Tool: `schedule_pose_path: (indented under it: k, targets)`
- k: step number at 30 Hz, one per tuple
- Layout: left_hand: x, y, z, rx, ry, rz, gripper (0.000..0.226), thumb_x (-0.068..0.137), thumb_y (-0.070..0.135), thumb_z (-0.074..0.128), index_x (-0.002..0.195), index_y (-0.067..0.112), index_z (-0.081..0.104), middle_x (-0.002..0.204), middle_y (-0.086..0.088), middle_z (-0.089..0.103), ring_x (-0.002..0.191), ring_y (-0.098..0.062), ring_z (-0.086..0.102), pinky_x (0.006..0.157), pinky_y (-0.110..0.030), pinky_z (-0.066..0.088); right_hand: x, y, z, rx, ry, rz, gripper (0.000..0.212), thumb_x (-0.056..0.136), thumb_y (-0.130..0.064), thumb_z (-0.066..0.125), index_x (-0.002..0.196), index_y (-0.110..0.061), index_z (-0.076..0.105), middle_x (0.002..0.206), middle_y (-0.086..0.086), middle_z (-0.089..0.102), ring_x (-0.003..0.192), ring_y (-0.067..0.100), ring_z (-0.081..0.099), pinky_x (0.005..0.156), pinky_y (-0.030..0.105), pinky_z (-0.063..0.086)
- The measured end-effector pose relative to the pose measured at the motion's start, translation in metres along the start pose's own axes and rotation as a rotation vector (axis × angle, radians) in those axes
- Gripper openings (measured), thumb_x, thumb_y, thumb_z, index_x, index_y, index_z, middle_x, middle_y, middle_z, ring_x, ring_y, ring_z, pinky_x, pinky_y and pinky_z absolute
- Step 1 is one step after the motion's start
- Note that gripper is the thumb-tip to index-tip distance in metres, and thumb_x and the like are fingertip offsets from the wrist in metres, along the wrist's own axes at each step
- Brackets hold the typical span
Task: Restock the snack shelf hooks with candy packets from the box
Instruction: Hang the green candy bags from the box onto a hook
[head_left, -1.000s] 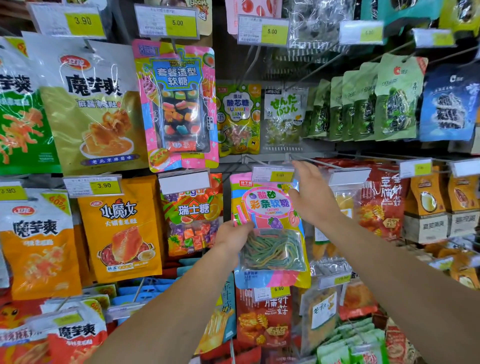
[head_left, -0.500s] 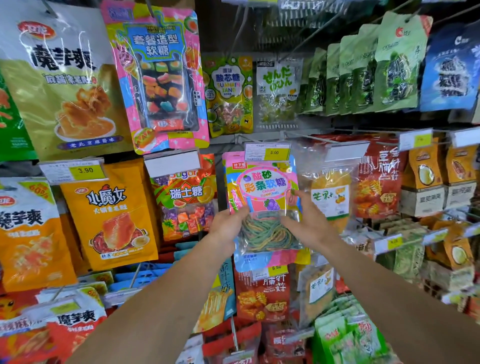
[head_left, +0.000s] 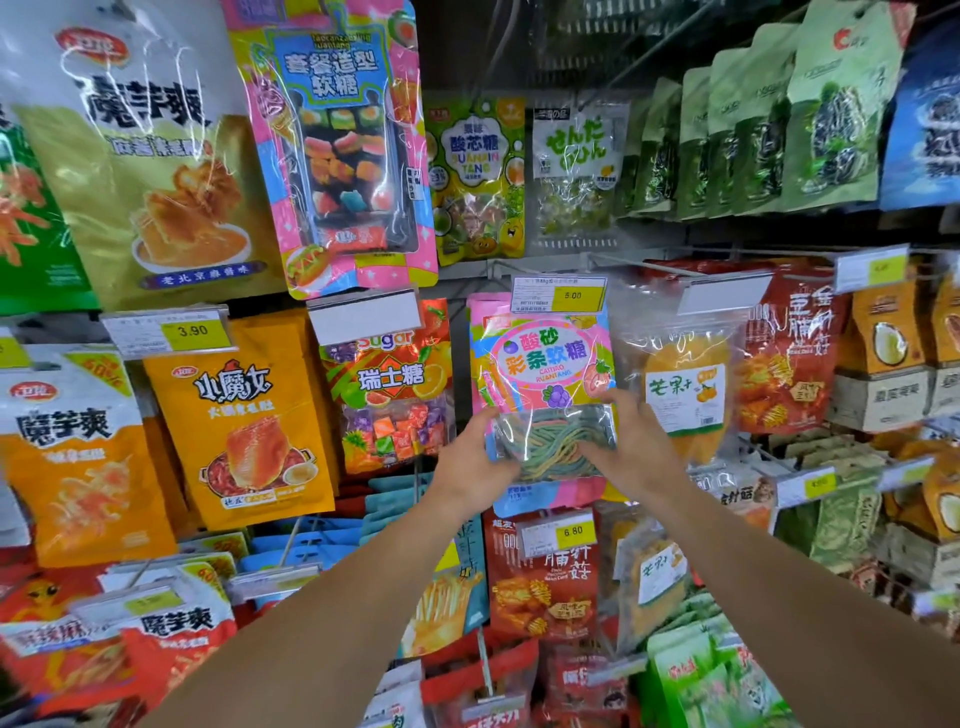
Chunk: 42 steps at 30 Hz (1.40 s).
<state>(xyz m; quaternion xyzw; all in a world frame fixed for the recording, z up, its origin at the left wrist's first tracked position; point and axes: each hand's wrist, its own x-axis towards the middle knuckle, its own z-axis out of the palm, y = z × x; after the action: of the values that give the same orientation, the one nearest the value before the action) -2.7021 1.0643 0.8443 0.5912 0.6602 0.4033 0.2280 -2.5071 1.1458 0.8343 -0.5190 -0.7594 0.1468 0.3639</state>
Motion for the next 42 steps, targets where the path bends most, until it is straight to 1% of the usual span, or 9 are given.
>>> schedule_pose_path:
  k: [3, 5, 7, 13, 16, 22, 31, 37, 42]
  targets:
    - [0.004, 0.000, -0.004, 0.068, -0.102, -0.020, 0.080, 0.089, 0.022, 0.065, 0.153, 0.036, 0.018, 0.152, -0.007, 0.038, 0.105, -0.024, 0.060, 0.090, -0.035, 0.051, 0.005, 0.000, -0.004, -0.008, -0.041, 0.020, 0.064, 0.083, -0.033, 0.071, 0.137, -0.033, 0.036, 0.144, 0.012, 0.041, 0.112, 0.029, 0.058, 0.089, 0.041, 0.051]
    - [0.006, -0.001, -0.007, 0.071, -0.136, -0.027, 0.085, 0.088, 0.026, 0.068, 0.153, 0.037, 0.015, 0.157, -0.005, 0.032, 0.134, -0.026, 0.044, 0.106, -0.041, 0.043, 0.005, -0.001, -0.008, -0.036, -0.106, 0.045, 0.068, 0.085, -0.038, 0.068, 0.143, -0.035, 0.033, 0.160, 0.006, 0.019, 0.128, 0.029, 0.049, 0.101, 0.043, 0.045]
    - [0.006, -0.003, -0.008, 0.058, -0.139, -0.041, 0.086, 0.086, 0.031, 0.070, 0.153, 0.038, 0.016, 0.157, -0.002, 0.030, 0.143, -0.024, 0.033, 0.110, -0.044, 0.038, 0.003, -0.002, -0.010, -0.061, -0.171, 0.054, 0.075, 0.086, -0.043, 0.067, 0.149, -0.032, 0.029, 0.164, 0.000, 0.008, 0.141, 0.025, 0.035, 0.112, 0.039, 0.035]
    - [-0.003, -0.011, -0.019, 0.109, -0.108, -0.040, 0.077, 0.090, 0.025, 0.066, 0.154, 0.028, 0.022, 0.157, -0.001, 0.031, 0.142, -0.023, 0.034, 0.109, -0.036, 0.038, -0.014, -0.020, -0.008, -0.097, -0.208, 0.097, 0.076, 0.087, -0.046, 0.066, 0.150, -0.026, 0.030, 0.152, 0.004, 0.036, 0.136, 0.026, 0.039, 0.108, 0.035, 0.035]
    - [-0.015, -0.020, -0.030, 0.080, -0.081, -0.028, 0.073, 0.088, 0.027, 0.069, 0.151, 0.025, 0.031, 0.152, -0.001, 0.038, 0.139, -0.023, 0.039, 0.110, -0.042, 0.039, -0.031, -0.038, -0.003, -0.141, -0.213, 0.073, 0.069, 0.088, -0.040, 0.064, 0.149, -0.026, 0.035, 0.150, 0.006, 0.039, 0.136, 0.025, 0.039, 0.107, 0.033, 0.035]
    - [-0.067, -0.058, -0.061, 0.044, -0.073, -0.062, 0.066, 0.092, 0.027, 0.064, 0.150, 0.020, 0.034, 0.148, -0.005, 0.044, 0.132, -0.020, 0.047, 0.100, -0.029, 0.043, -0.085, -0.095, 0.027, -0.187, -0.313, 0.041, 0.063, 0.093, -0.034, 0.061, 0.149, -0.020, 0.036, 0.154, 0.007, 0.034, 0.136, 0.026, 0.040, 0.107, 0.033, 0.035]
    - [-0.189, -0.179, -0.126, -0.008, -0.133, -0.195, 0.065, 0.078, 0.038, 0.065, 0.136, 0.012, 0.053, 0.131, -0.013, 0.060, 0.119, -0.027, 0.058, 0.096, -0.042, 0.048, -0.207, -0.187, 0.150, -0.262, -0.503, 0.040, 0.064, 0.092, -0.035, 0.059, 0.149, -0.018, 0.034, 0.153, 0.008, 0.035, 0.138, 0.024, 0.038, 0.107, 0.034, 0.036]
    - [-0.280, -0.269, -0.155, -0.055, -0.132, -0.346, 0.046, 0.082, 0.026, 0.071, 0.125, 0.013, 0.063, 0.119, -0.005, 0.068, 0.111, -0.019, 0.063, 0.094, -0.030, 0.048, -0.301, -0.216, 0.242, -0.237, -0.683, 0.117, 0.059, 0.091, -0.033, 0.060, 0.145, -0.017, 0.042, 0.145, 0.005, 0.044, 0.129, 0.025, 0.048, 0.102, 0.030, 0.038]
    - [-0.353, -0.337, -0.154, -0.121, -0.147, -0.501, 0.039, 0.083, 0.029, 0.068, 0.118, 0.013, 0.066, 0.115, -0.009, 0.069, 0.105, -0.025, 0.065, 0.083, -0.028, 0.046, -0.377, -0.206, 0.308, -0.211, -0.854, 0.153, 0.044, 0.084, -0.036, 0.063, 0.123, -0.017, 0.058, 0.125, 0.006, 0.060, 0.116, 0.026, 0.059, 0.089, 0.030, 0.046]
